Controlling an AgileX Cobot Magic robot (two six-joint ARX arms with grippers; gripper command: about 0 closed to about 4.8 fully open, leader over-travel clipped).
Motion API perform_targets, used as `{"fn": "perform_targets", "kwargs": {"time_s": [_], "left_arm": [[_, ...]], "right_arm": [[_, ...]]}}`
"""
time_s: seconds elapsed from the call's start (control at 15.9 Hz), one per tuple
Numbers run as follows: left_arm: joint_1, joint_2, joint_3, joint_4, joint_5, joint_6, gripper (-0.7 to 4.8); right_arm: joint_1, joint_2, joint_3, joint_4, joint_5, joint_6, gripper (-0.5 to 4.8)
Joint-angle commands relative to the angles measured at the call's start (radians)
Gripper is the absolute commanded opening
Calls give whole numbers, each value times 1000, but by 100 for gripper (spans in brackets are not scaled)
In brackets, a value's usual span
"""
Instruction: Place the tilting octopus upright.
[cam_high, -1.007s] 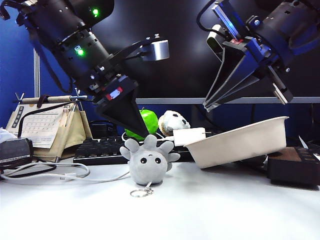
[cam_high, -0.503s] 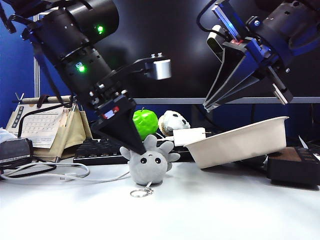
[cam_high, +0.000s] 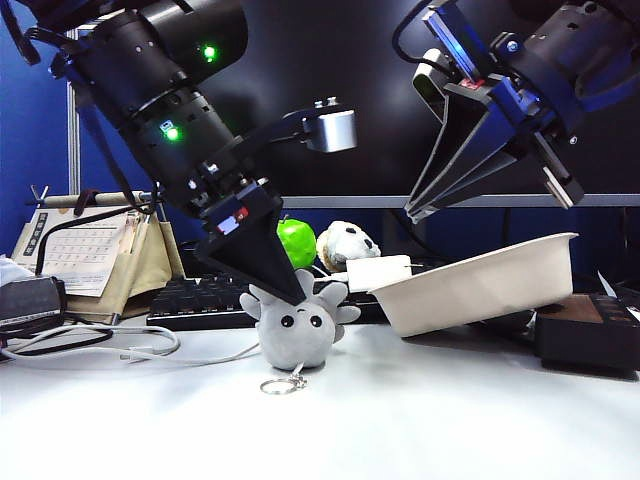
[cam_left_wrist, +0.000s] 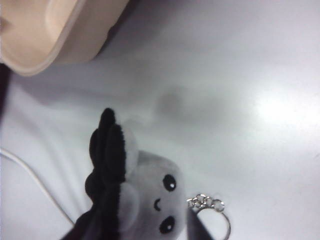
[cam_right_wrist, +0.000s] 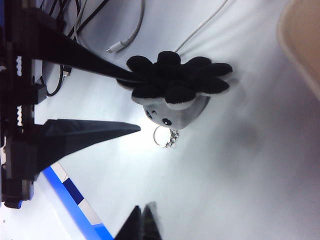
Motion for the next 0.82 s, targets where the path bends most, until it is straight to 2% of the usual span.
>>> {"fn": "perform_targets", "kwargs": {"time_s": [0.06, 0.19, 0.69, 0.76, 0.82], "left_arm": [[-1, -2, 3, 25, 2, 4, 217], [-1, 9, 3, 45, 2, 4, 174], [-3, 74, 3, 46, -4, 4, 172], [-6, 77, 3, 59, -50, 4, 39], [-6, 77, 3, 71, -77, 4, -6]], "right_arm": [[2, -2, -26, 19, 1, -4, -1], [2, -2, -54, 32, 0, -3, -1], [2, -2, -64, 39, -10, -3, -1], [2, -2, -64, 39, -10, -3, -1], [2, -2, -64, 40, -10, -3, -1]]}}
